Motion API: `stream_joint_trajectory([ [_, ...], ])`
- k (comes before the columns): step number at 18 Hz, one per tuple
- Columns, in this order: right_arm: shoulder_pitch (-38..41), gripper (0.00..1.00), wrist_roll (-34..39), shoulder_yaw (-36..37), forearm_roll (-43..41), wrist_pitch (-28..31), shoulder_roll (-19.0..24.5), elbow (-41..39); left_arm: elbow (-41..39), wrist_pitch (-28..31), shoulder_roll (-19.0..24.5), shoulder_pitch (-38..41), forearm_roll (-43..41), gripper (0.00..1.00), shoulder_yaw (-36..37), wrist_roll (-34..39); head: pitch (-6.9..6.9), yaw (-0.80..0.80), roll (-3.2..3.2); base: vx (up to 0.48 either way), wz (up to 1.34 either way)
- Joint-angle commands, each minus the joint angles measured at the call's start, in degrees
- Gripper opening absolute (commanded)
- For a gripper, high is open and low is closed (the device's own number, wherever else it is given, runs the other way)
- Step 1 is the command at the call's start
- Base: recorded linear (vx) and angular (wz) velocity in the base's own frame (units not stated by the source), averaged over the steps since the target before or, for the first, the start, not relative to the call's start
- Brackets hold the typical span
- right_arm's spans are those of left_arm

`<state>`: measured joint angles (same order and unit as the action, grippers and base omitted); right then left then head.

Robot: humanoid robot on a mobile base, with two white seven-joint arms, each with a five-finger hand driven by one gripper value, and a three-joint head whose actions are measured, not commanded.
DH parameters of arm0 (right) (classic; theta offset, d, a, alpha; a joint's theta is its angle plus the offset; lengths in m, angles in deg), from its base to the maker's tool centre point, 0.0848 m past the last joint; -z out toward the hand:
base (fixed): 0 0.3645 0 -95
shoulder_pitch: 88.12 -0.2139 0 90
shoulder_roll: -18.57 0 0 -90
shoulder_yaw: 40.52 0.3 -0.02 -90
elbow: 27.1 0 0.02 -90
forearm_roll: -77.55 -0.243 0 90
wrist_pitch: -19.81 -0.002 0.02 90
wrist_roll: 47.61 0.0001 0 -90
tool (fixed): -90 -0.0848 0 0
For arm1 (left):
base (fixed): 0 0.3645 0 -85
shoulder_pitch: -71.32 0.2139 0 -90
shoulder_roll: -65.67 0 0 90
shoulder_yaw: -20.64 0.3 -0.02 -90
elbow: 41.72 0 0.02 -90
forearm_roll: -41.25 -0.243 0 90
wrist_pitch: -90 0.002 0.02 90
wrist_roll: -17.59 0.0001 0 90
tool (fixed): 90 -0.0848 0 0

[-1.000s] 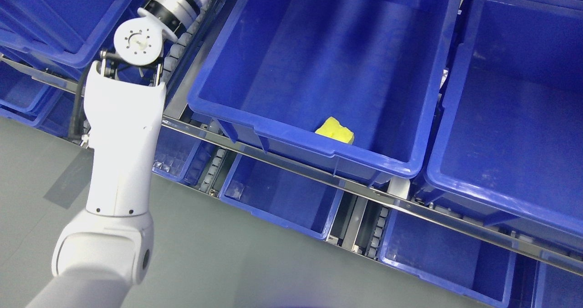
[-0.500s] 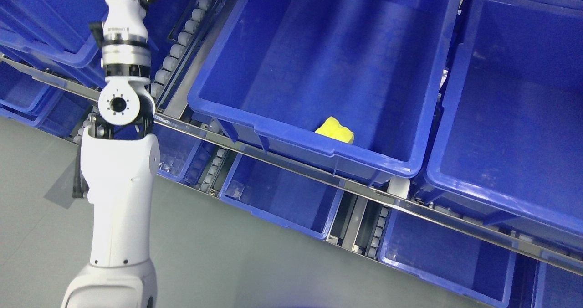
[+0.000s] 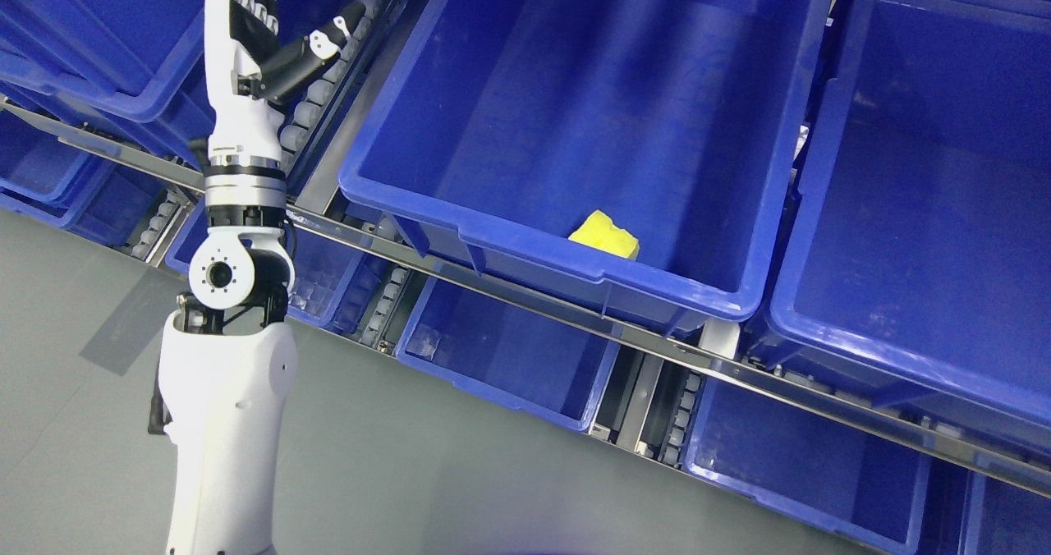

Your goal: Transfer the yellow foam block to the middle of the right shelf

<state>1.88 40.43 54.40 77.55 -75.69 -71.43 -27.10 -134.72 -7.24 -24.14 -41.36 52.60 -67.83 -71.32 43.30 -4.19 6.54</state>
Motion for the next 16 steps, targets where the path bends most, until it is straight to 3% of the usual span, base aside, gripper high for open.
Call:
stream_joint_trajectory([
  [1,0.09,1.0,0.03,0.0,0.18,0.06,-1.0,-1.0,-5.34,-3.9,0.82,8.86,9.55,1.0,2.25,-1.0,0.0,0.0,0.0,0.0,0.0],
  [4,0.09,1.0,0.03,0.0,0.18,0.06,-1.0,-1.0,-5.43,-9.1,0.82,12.74,9.65,1.0,2.78,-0.13,0.0,0.0,0.0,0.0,0.0],
  [10,0.09,1.0,0.03,0.0,0.18,0.06,-1.0,-1.0,-5.52,-8.76,0.82,13.36,9.65,1.0,-2.3,1.37,0.0,0.0,0.0,0.0,0.0],
  [16,0.09,1.0,0.03,0.0,0.18,0.06,-1.0,-1.0,-5.52,-9.02,0.82,18.82,9.65,1.0,-4.33,1.46,0.01,0.0,0.0,0.0,0.0],
])
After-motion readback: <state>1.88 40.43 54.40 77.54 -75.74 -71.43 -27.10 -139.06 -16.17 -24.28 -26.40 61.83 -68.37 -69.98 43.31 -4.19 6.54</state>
